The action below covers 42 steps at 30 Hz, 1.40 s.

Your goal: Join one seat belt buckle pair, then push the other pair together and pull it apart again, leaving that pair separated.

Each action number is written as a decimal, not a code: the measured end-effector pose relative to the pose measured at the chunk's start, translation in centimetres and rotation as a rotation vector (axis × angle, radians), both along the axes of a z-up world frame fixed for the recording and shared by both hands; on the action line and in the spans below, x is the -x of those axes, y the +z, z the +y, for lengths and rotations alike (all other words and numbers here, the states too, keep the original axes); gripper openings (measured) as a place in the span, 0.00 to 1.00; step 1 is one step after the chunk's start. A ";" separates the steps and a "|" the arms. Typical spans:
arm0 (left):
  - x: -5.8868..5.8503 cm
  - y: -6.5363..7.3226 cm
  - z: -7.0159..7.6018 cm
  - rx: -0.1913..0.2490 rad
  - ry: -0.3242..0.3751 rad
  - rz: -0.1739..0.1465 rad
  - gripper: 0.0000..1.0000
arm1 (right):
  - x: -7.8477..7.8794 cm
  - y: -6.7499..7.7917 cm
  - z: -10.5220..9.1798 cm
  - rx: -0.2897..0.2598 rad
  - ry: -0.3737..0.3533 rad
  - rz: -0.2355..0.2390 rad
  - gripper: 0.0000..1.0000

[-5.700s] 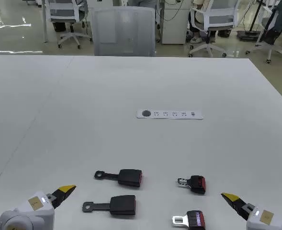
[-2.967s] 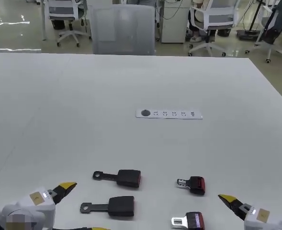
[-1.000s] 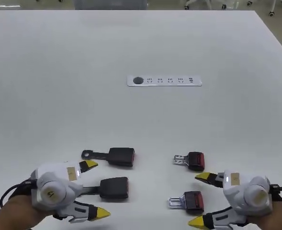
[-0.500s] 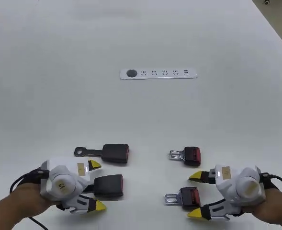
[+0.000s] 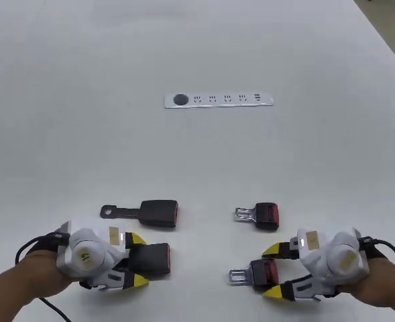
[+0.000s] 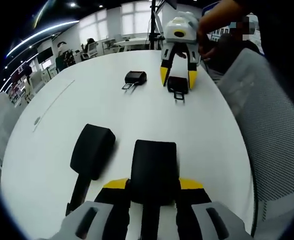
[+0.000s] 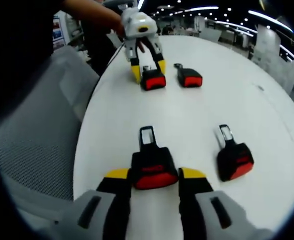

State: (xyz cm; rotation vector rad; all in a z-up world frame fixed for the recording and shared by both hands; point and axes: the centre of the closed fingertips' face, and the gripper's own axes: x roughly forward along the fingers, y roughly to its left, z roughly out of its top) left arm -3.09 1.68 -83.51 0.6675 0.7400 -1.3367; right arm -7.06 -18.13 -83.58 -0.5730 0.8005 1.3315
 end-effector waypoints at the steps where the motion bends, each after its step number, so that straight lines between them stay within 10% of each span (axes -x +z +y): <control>1: 0.1 0.0 0.0 0.005 0.000 0.006 0.35 | 0.0 0.0 0.1 -0.005 0.010 -0.006 0.37; 16: 1.1 0.1 -0.1 -0.002 -0.105 0.034 0.34 | -0.6 -0.1 0.0 -0.125 -0.059 -0.022 0.35; 42: 1.4 -0.2 0.0 0.009 -0.063 0.033 0.34 | -1.7 0.0 2.9 -0.222 -0.080 -0.025 0.35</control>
